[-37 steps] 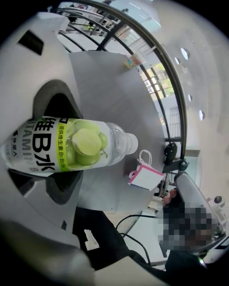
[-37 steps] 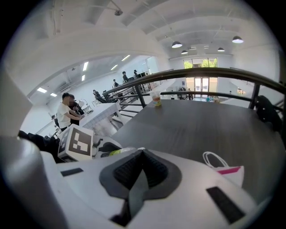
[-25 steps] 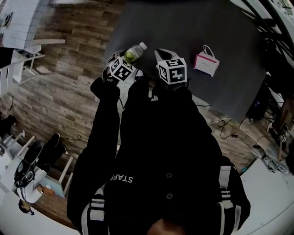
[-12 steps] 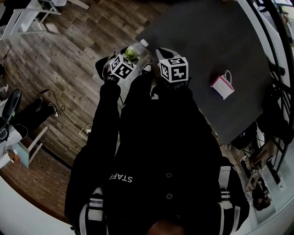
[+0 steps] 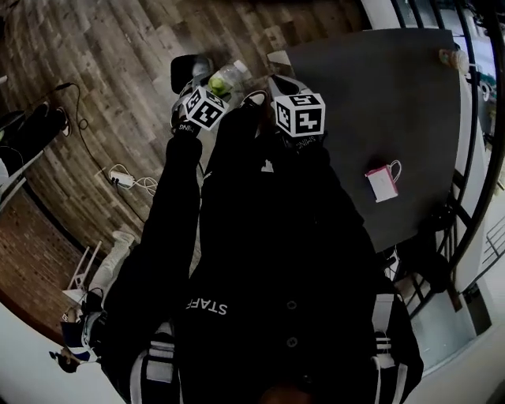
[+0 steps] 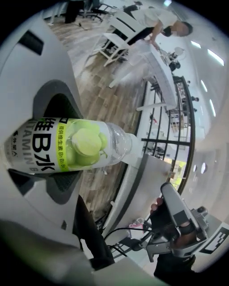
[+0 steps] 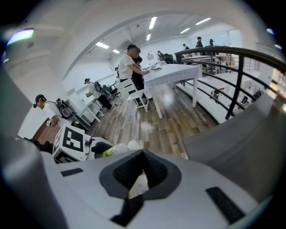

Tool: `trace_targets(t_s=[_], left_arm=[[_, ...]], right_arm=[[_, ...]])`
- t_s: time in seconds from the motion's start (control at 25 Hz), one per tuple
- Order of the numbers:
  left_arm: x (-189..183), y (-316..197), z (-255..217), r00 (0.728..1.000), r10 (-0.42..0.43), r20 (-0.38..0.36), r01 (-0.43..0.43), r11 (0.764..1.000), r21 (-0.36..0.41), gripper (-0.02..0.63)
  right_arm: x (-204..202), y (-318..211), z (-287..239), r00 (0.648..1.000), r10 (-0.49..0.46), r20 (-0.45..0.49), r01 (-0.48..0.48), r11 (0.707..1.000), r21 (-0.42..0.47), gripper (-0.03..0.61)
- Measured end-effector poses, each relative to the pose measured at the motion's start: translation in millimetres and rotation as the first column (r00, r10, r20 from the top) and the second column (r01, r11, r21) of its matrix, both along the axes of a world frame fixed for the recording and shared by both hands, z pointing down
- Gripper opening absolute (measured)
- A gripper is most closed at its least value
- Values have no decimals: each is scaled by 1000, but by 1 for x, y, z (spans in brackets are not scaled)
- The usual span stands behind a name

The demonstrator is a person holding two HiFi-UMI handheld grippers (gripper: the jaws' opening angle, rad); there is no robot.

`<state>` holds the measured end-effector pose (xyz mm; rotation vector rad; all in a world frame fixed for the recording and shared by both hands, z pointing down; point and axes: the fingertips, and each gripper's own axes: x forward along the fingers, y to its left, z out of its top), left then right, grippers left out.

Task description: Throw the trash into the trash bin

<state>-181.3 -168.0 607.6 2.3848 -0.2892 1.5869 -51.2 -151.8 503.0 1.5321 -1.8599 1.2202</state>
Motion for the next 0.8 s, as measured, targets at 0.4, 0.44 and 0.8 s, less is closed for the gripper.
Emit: trace_targets(t_s=[0.4,0.44,0.8], left_arm=[[-116,6,115,916,-375,141,390,915,-100,327],[-124,4,128,901,-406,152,423,900,-102,328],[-154,11,229,773,-609,180,631,768,-111,327]], right_arm=[[-103,-37,97,959,-278,59,282,954,-96,15],[-111,-40,110,955,-290,67,296,950,-103,15],[-151,-44,225,919,-383,97,394,906,-157,15]])
